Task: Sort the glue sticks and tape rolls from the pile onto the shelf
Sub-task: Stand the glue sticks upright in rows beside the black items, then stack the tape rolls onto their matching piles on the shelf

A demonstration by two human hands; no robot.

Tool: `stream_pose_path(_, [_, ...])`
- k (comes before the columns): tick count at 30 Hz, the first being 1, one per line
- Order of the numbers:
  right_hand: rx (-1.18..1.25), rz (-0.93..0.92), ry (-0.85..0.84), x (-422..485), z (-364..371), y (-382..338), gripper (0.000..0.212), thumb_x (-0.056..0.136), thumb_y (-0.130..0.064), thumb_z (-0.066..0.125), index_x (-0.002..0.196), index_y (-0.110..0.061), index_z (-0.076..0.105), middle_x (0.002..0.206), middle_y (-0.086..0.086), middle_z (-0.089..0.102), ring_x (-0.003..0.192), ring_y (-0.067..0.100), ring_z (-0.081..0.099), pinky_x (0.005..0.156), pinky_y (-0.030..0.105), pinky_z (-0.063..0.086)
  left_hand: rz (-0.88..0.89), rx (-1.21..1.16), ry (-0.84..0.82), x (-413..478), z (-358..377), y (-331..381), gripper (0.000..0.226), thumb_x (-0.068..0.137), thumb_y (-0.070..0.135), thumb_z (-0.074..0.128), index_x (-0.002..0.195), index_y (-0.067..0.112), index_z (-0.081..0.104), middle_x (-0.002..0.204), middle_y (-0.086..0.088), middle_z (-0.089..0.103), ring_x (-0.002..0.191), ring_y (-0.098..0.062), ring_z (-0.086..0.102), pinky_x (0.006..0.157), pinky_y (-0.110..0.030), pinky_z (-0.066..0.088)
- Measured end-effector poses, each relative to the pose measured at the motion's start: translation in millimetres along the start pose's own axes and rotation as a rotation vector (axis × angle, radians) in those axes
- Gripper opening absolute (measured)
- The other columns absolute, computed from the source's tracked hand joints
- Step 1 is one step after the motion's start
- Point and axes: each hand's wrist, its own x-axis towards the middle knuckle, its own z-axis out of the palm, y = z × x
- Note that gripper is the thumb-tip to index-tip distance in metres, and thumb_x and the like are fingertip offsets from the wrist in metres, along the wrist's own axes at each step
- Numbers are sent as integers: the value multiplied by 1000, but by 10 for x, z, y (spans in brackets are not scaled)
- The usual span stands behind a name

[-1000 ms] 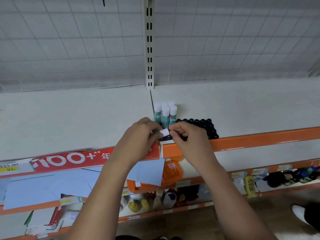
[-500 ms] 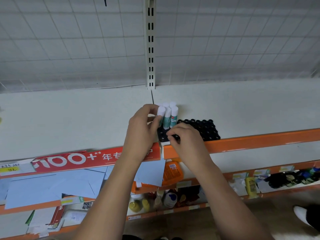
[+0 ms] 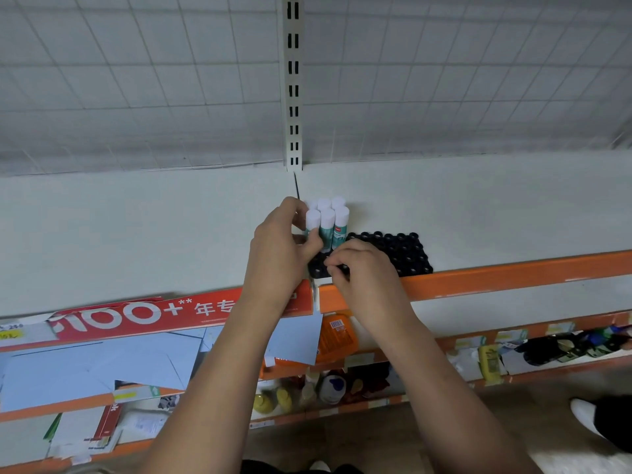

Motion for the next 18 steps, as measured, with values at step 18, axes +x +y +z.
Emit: stream_pose_path(18, [-23, -147, -5, 195, 27, -829, 16, 94, -28, 58, 106, -28, 68, 100, -17, 65, 90, 2, 57, 74, 17, 46, -19, 470, 91, -111, -1076, -243, 13, 91, 37, 59, 93, 25, 63, 93, 8, 63, 84, -15, 60, 66, -31, 46])
